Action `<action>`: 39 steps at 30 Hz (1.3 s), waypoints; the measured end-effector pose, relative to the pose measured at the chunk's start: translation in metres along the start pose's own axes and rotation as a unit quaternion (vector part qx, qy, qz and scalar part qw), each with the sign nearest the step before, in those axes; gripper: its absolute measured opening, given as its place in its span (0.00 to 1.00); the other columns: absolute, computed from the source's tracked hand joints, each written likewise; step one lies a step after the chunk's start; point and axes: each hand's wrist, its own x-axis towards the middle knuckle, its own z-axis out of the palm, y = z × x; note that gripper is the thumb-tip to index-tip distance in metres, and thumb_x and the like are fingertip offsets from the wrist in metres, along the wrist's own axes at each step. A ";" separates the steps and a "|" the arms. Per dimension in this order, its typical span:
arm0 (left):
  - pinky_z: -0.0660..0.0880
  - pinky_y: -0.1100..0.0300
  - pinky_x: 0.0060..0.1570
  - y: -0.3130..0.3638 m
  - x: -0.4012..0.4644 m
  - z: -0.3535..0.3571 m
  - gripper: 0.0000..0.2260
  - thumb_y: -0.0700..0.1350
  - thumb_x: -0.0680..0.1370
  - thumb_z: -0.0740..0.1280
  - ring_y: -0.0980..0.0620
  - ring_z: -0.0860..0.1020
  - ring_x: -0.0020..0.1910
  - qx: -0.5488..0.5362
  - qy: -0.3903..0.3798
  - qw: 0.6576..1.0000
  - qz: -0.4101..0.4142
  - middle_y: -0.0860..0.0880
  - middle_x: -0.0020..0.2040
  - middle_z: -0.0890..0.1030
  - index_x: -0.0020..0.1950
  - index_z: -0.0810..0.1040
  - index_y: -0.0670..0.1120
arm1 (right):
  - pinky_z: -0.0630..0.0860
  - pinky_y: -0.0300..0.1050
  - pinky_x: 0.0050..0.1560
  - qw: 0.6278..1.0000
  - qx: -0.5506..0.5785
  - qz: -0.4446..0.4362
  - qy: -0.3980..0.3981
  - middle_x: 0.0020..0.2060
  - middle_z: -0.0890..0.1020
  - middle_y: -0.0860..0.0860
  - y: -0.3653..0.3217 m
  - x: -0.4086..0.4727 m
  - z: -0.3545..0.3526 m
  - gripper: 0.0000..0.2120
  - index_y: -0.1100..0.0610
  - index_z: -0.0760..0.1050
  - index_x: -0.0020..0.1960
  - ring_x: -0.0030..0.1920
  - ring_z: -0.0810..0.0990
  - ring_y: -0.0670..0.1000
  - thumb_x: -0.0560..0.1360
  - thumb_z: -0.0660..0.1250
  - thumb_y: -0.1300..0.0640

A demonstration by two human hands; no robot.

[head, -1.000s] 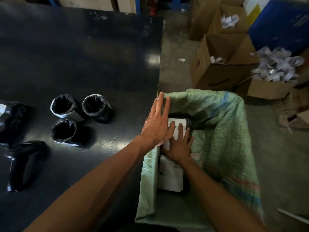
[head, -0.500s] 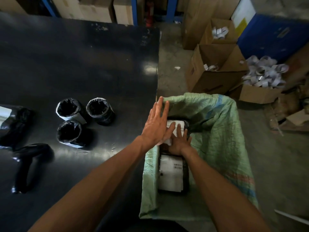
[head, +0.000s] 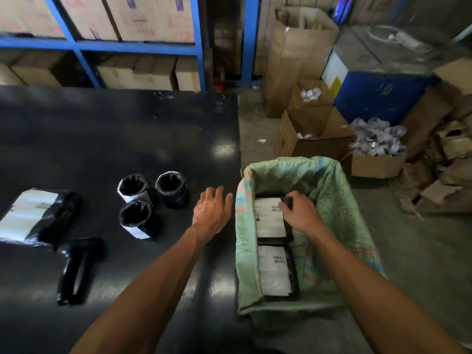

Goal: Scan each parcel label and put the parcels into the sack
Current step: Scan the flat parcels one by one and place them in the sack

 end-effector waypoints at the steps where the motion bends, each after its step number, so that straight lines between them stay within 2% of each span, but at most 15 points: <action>1: 0.77 0.43 0.51 -0.006 -0.003 -0.002 0.30 0.60 0.79 0.48 0.34 0.78 0.53 0.011 0.010 1.000 0.009 0.37 0.56 0.78 0.65 0.76 0.40 | 0.76 0.55 0.63 1.000 -0.001 -0.016 0.009 0.60 0.79 0.55 -0.008 -0.005 -0.006 0.19 0.53 0.73 0.65 0.61 0.77 0.57 0.80 0.64 0.42; 4: 0.79 0.44 0.45 -0.020 -0.012 -0.016 0.27 0.58 0.79 0.51 0.34 0.79 0.48 0.042 0.021 0.999 0.023 0.37 0.51 0.79 0.62 0.78 0.39 | 0.74 0.56 0.65 0.999 0.014 -0.045 0.023 0.62 0.78 0.54 -0.038 -0.021 -0.018 0.20 0.51 0.73 0.66 0.64 0.77 0.56 0.80 0.63 0.40; 8: 0.79 0.46 0.39 -0.042 -0.022 -0.041 0.25 0.57 0.79 0.53 0.35 0.80 0.46 0.071 0.034 0.996 0.039 0.38 0.49 0.79 0.60 0.79 0.40 | 0.73 0.57 0.67 0.996 0.019 -0.078 0.045 0.64 0.77 0.52 -0.083 -0.039 -0.017 0.20 0.49 0.72 0.67 0.66 0.76 0.54 0.80 0.64 0.40; 11: 0.79 0.46 0.39 -0.064 -0.029 -0.060 0.24 0.56 0.80 0.54 0.36 0.80 0.46 0.091 0.049 0.994 0.048 0.38 0.50 0.79 0.61 0.78 0.40 | 0.74 0.57 0.66 0.993 0.026 -0.099 0.050 0.63 0.77 0.52 -0.114 -0.048 -0.009 0.19 0.49 0.72 0.66 0.64 0.77 0.55 0.80 0.64 0.40; 14: 0.78 0.45 0.41 -0.092 -0.038 -0.078 0.20 0.54 0.81 0.60 0.36 0.79 0.49 0.097 0.062 0.992 0.052 0.38 0.53 0.78 0.64 0.76 0.40 | 0.73 0.56 0.66 0.993 0.022 -0.112 0.044 0.65 0.76 0.54 -0.147 -0.057 0.003 0.20 0.50 0.73 0.66 0.66 0.76 0.57 0.80 0.64 0.39; 18: 0.79 0.46 0.38 -0.141 -0.048 -0.105 0.20 0.54 0.80 0.59 0.37 0.80 0.48 0.115 0.082 0.989 0.041 0.40 0.53 0.79 0.62 0.77 0.42 | 0.73 0.54 0.67 0.990 0.025 -0.133 0.032 0.64 0.77 0.53 -0.192 -0.071 0.025 0.21 0.49 0.72 0.66 0.66 0.76 0.57 0.80 0.63 0.38; 22: 0.78 0.45 0.40 -0.197 -0.057 -0.133 0.20 0.55 0.79 0.57 0.36 0.79 0.46 0.116 0.079 0.990 0.002 0.40 0.50 0.78 0.58 0.78 0.42 | 0.74 0.54 0.65 0.988 0.028 -0.150 0.009 0.64 0.76 0.53 -0.239 -0.084 0.051 0.21 0.48 0.72 0.67 0.66 0.76 0.56 0.79 0.64 0.38; 25: 0.76 0.44 0.49 -0.241 -0.064 -0.154 0.17 0.53 0.82 0.59 0.36 0.77 0.53 0.111 0.075 0.990 -0.041 0.39 0.55 0.76 0.63 0.74 0.43 | 0.74 0.51 0.63 0.984 0.025 -0.176 -0.015 0.64 0.76 0.52 -0.274 -0.096 0.072 0.21 0.48 0.72 0.67 0.66 0.76 0.56 0.79 0.65 0.39; 28: 0.75 0.42 0.53 -0.287 -0.071 -0.173 0.19 0.53 0.83 0.60 0.34 0.76 0.57 0.109 0.085 0.987 -0.079 0.37 0.59 0.75 0.67 0.73 0.42 | 0.76 0.54 0.63 0.980 0.022 -0.194 -0.047 0.65 0.75 0.50 -0.309 -0.108 0.095 0.21 0.47 0.71 0.68 0.65 0.77 0.55 0.79 0.64 0.38; 33: 0.74 0.41 0.52 -0.357 -0.081 -0.196 0.19 0.51 0.82 0.61 0.33 0.75 0.56 0.106 0.073 0.983 -0.131 0.35 0.58 0.75 0.67 0.72 0.41 | 0.76 0.53 0.61 0.973 0.021 -0.219 -0.074 0.63 0.76 0.48 -0.362 -0.126 0.137 0.20 0.47 0.71 0.65 0.62 0.78 0.54 0.78 0.65 0.38; 39: 0.74 0.41 0.53 -0.419 -0.088 -0.214 0.19 0.51 0.82 0.62 0.33 0.75 0.58 0.111 0.047 0.980 -0.155 0.33 0.60 0.74 0.67 0.72 0.39 | 0.73 0.54 0.65 0.966 -0.033 -0.204 -0.158 0.67 0.75 0.52 -0.412 -0.144 0.194 0.28 0.48 0.66 0.72 0.67 0.76 0.56 0.78 0.62 0.34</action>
